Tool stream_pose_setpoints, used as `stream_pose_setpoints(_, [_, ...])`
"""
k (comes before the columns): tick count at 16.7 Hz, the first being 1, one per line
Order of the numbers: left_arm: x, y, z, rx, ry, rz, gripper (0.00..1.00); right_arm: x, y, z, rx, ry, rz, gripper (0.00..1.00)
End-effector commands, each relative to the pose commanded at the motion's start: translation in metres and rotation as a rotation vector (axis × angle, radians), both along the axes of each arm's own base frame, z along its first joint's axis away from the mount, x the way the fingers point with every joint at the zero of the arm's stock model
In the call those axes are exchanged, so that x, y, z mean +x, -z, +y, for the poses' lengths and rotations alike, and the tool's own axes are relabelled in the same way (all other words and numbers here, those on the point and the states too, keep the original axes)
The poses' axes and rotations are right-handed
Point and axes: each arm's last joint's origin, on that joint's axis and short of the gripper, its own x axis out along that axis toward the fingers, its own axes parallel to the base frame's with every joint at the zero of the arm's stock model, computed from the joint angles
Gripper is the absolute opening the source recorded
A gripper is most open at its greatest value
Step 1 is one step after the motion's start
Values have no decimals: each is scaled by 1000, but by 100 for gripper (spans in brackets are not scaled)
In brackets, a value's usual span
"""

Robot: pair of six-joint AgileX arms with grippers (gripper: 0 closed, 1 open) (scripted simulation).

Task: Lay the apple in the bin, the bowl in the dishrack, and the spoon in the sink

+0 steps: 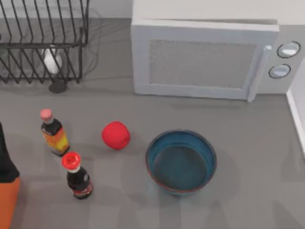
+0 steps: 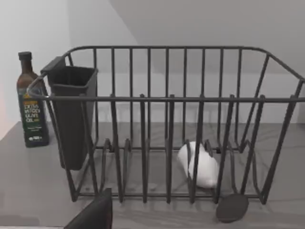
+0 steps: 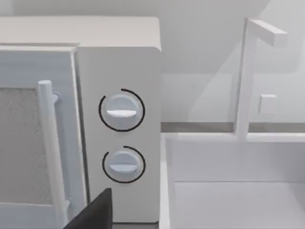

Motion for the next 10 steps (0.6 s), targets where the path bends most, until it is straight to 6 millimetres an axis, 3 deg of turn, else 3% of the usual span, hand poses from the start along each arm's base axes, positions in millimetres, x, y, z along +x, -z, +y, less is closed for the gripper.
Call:
stream_pose_setpoints(5, [0, -12, -2, 6, 27, 41, 100, 0, 0, 0, 0, 0, 0, 100])
stream_pose_setpoints(10, [16, -62, -14, 50, 128, 248, 100, 0, 0, 0, 0, 0, 0, 100])
